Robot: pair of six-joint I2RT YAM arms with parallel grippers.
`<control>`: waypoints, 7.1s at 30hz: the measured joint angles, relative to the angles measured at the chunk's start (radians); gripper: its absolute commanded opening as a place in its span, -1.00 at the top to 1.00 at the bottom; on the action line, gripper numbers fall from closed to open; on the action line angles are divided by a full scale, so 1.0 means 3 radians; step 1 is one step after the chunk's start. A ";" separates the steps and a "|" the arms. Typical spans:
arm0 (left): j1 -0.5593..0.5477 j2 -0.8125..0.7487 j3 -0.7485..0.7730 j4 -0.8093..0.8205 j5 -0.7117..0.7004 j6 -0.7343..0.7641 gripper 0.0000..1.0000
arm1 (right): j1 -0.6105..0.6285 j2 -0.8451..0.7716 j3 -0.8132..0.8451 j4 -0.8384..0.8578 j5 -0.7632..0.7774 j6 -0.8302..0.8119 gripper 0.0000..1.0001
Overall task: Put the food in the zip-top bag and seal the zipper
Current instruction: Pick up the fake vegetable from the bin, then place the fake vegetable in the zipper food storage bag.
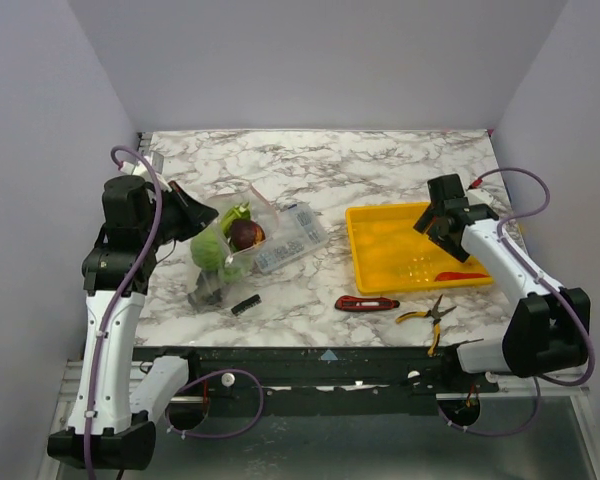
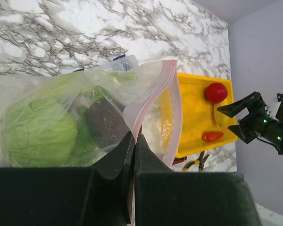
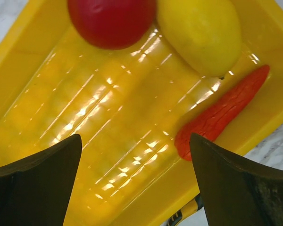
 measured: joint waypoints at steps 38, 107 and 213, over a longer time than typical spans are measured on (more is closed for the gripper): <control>-0.0248 0.0285 0.0244 -0.0156 -0.0303 0.0211 1.00 | -0.0825 0.0765 -0.0373 0.0604 -0.1082 -0.0041 0.55; -0.0071 -0.0081 0.0113 -0.0256 -0.0174 -0.0005 1.00 | 0.3118 0.1191 0.0562 0.4555 -0.0547 -0.1020 0.62; -0.0066 -0.0055 0.0070 -0.0320 0.0197 0.0170 1.00 | 0.2777 0.1288 0.2528 -0.0266 -0.2435 -0.4941 0.99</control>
